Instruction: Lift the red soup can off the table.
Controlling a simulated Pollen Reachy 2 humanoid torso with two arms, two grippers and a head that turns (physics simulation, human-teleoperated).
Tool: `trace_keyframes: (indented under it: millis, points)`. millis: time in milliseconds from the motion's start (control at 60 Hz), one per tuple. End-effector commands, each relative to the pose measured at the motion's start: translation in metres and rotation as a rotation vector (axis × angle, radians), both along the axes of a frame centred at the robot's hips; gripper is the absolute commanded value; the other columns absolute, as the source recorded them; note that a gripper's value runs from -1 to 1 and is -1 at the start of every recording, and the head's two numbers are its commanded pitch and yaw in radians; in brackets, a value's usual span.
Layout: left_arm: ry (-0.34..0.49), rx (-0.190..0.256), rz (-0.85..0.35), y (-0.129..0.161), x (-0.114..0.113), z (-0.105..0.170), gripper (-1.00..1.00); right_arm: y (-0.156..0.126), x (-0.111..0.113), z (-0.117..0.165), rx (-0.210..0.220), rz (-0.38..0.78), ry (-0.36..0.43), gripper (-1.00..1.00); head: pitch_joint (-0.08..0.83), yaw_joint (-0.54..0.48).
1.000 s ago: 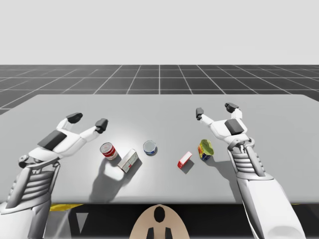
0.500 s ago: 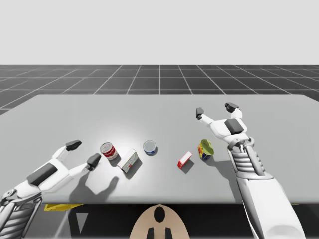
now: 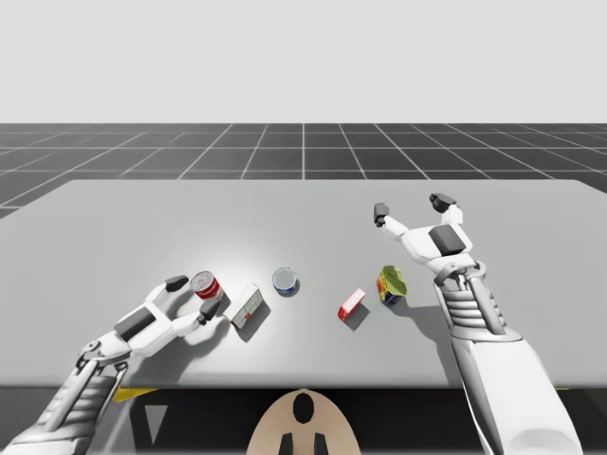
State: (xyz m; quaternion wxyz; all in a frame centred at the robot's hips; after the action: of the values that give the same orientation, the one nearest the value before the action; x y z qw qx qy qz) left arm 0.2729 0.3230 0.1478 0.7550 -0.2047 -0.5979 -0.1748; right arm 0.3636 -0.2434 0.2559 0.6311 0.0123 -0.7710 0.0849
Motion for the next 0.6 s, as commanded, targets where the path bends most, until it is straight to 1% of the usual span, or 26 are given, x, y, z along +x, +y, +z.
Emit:
trace_keyframes:
  millis: [17,217,233,250,267,283,317,450,600]
  points:
    - [0.015,0.002,-0.012,-0.0140,0.0172,-0.0035,-1.00,-0.0002,-0.0009,0.0007,-0.001,0.001,-0.005,-1.00,0.671,0.37]
    - [0.023,0.012,-0.005,-0.0212,0.0269,-0.0061,-1.00,0.0002,-0.0022,0.0018,-0.001,0.003,-0.008,-1.00,0.673,0.36]
    - [0.014,0.019,0.012,-0.0215,0.0270,-0.0071,-0.97,0.0004,-0.0025,0.0019,-0.001,0.004,-0.008,-1.00,0.672,0.35]
    - [0.008,0.022,0.020,-0.0216,0.0269,-0.0075,-0.68,0.0003,-0.0026,0.0019,-0.001,0.004,-0.008,-1.00,0.672,0.35]
    - [0.005,0.022,0.015,-0.0214,0.0261,-0.0086,0.84,0.0003,-0.0028,0.0022,0.000,0.003,-0.009,-1.00,0.670,0.35]
    - [0.002,0.022,0.015,-0.0215,0.0258,-0.0092,0.93,0.0004,-0.0028,0.0023,0.000,0.003,-0.009,-1.00,0.670,0.35]
    - [0.001,0.025,0.016,-0.0215,0.0255,-0.0098,1.00,0.0004,-0.0029,0.0024,0.000,0.003,-0.010,-1.00,0.669,0.35]
    - [0.007,0.033,0.008,-0.0207,0.0236,-0.0116,1.00,0.0009,-0.0033,0.0023,-0.001,0.001,-0.010,-1.00,0.634,0.35]
    - [0.005,0.034,0.003,-0.0209,0.0229,-0.0111,1.00,0.0008,-0.0036,0.0022,-0.002,-0.002,-0.010,-1.00,0.525,0.35]
